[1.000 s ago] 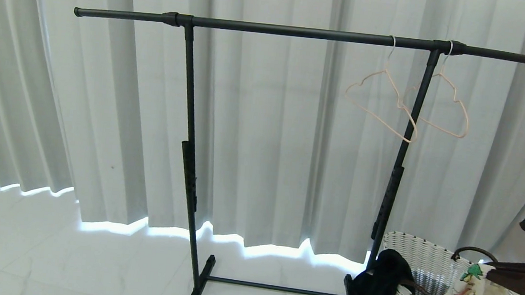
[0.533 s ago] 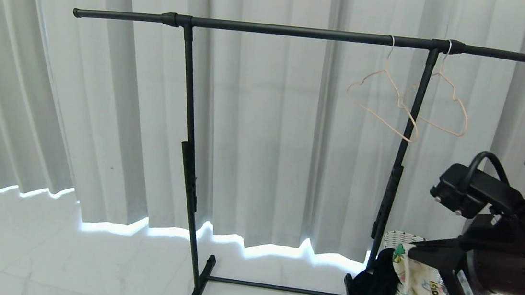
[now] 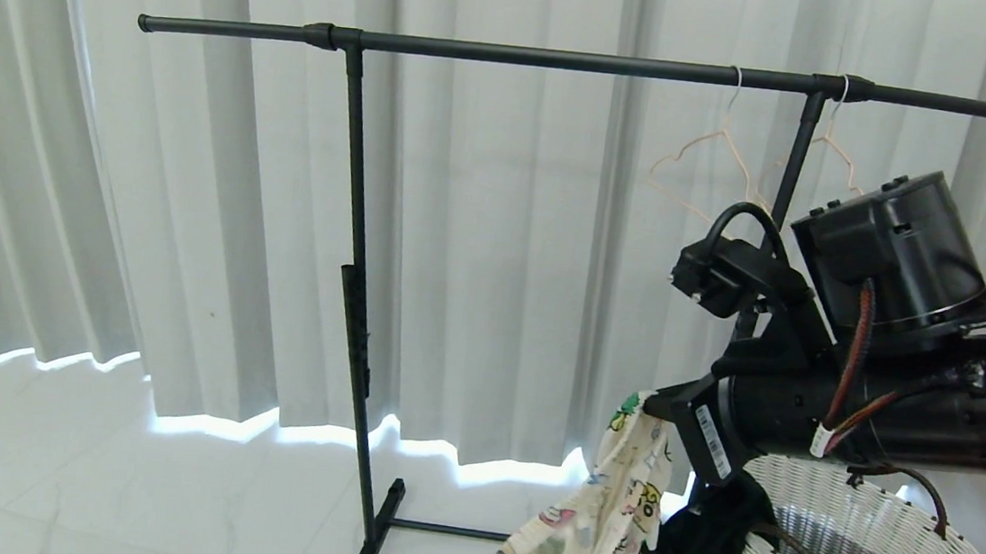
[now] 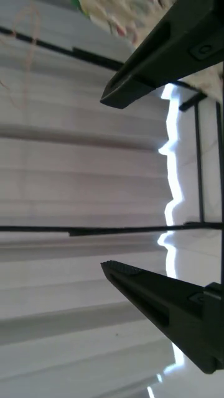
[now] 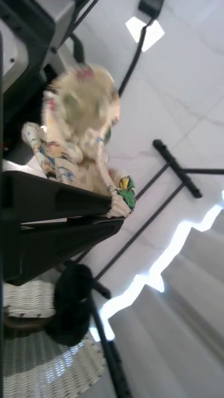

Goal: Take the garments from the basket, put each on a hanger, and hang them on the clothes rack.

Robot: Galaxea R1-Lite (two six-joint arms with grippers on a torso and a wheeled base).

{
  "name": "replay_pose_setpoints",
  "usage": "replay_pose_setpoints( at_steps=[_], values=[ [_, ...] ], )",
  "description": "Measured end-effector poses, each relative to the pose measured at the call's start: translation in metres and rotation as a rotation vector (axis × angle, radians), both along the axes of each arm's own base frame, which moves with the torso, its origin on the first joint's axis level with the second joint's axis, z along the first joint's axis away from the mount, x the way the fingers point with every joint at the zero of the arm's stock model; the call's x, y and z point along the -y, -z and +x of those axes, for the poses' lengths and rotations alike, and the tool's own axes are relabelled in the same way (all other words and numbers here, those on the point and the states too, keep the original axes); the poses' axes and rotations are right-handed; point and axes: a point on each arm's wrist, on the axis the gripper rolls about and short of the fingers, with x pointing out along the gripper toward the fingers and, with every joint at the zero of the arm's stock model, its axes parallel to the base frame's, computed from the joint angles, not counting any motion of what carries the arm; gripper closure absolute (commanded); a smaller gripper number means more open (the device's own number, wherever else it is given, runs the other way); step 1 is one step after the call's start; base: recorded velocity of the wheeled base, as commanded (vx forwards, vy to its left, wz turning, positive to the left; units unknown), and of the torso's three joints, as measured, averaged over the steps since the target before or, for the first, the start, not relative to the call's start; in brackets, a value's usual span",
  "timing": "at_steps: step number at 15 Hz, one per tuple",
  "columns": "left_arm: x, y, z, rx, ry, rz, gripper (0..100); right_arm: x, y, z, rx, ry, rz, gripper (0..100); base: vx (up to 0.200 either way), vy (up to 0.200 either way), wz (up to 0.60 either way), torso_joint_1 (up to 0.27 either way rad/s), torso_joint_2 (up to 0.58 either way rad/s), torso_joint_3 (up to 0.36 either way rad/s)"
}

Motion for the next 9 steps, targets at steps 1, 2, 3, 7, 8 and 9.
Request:
replay_pose_setpoints(
  at_steps=[1,2,3,7,8,9],
  values=[
    [0.000,-0.021,0.005,-0.006,0.027,-0.002,0,-0.007,-0.004,0.002,0.007,-0.007,0.015,100,0.000,0.000,0.00,0.000,0.00,0.000],
    [0.001,-0.043,0.014,-0.025,0.061,-0.002,0,-0.014,-0.007,0.003,0.012,-0.016,0.029,100,0.000,0.000,0.00,0.000,0.00,0.000],
    [0.002,-0.060,0.025,-0.049,0.099,-0.001,0,-0.021,-0.011,0.004,0.018,-0.025,0.044,100,0.000,0.000,0.00,0.000,0.00,0.000],
    [0.019,-0.117,0.099,-0.199,0.351,0.007,0,-0.051,-0.024,0.006,0.048,-0.071,0.098,100,0.000,0.000,0.00,0.000,0.00,0.000],
    [0.028,-0.125,0.120,-0.238,0.418,0.011,0,-0.056,-0.028,0.007,0.057,-0.078,0.111,100,0.000,0.000,0.00,0.000,0.00,0.000],
    [0.039,-0.130,0.135,-0.269,0.478,0.015,0,-0.061,-0.032,0.007,0.068,-0.084,0.125,100,0.000,0.000,0.00,0.000,0.00,0.000]
  ],
)
